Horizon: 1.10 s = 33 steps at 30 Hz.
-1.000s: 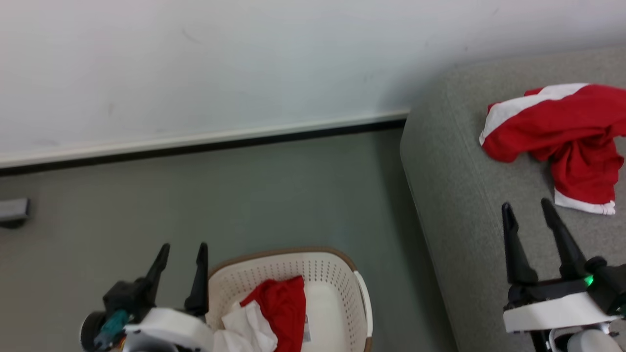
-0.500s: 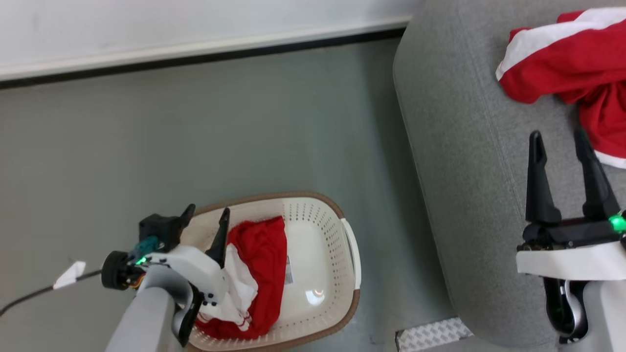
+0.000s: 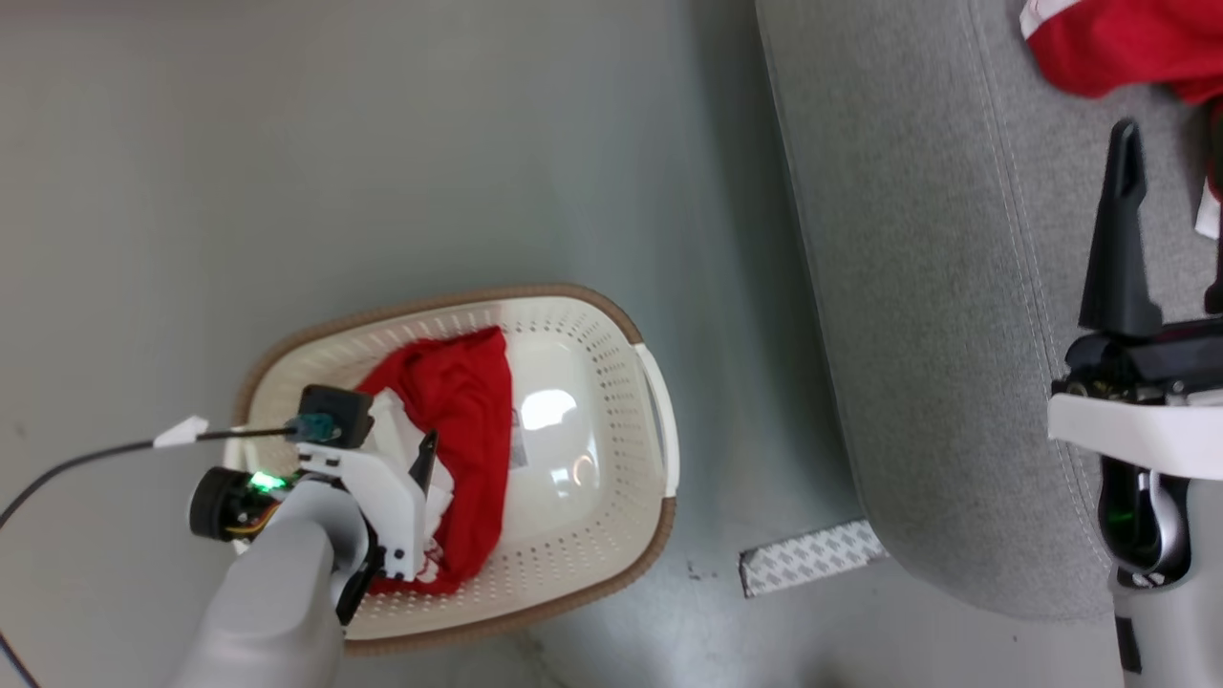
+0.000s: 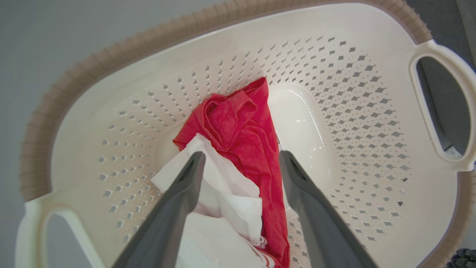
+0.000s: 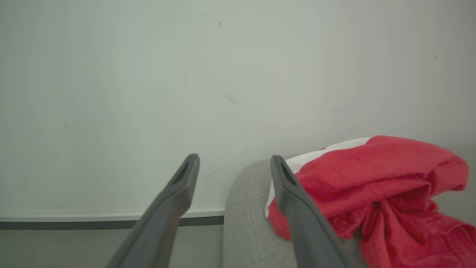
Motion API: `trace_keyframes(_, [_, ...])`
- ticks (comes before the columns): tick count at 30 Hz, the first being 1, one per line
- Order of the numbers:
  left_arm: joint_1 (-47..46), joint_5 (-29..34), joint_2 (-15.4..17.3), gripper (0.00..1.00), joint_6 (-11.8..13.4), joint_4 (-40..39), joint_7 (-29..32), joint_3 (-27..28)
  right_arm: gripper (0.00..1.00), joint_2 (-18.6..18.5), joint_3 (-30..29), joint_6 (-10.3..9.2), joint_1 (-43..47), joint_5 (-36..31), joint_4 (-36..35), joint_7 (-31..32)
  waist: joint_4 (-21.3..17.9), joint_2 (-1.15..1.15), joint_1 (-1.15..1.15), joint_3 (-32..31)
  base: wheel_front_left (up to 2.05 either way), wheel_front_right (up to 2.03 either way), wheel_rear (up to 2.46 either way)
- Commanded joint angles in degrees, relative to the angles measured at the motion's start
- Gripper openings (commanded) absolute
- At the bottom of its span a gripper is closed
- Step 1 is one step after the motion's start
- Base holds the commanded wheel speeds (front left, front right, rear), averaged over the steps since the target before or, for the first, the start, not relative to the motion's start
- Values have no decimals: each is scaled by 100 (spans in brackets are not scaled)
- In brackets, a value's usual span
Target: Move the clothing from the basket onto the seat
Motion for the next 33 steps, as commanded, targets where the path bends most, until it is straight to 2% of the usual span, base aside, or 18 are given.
trace_keyframes(1, [-155,91,24,100,11,147,53,-105,100,26,-30,-13,-126,-39,-89,-15,-182,0,-1,261,0,0,0])
trace_keyframes(11, [-737,269,149,100,8,910,483,-715,100,32,-119,-13,-371,48,-452,-15,-416,0,-1,880,0,0,0])
trace_keyframes(19, [-999,528,282,100,201,1115,981,-1048,100,32,-94,-13,-459,184,-577,-15,-505,0,-1,1268,0,0,0])
trace_keyframes(27, [-1111,825,346,100,121,1184,1680,-1477,100,32,-144,-13,-521,201,-638,-15,-545,0,-1,1492,0,0,0])
trace_keyframes(33, [-1160,823,361,100,107,1199,1953,-1585,100,33,-166,-13,-531,179,-657,-15,-550,0,-1,1560,0,0,0])
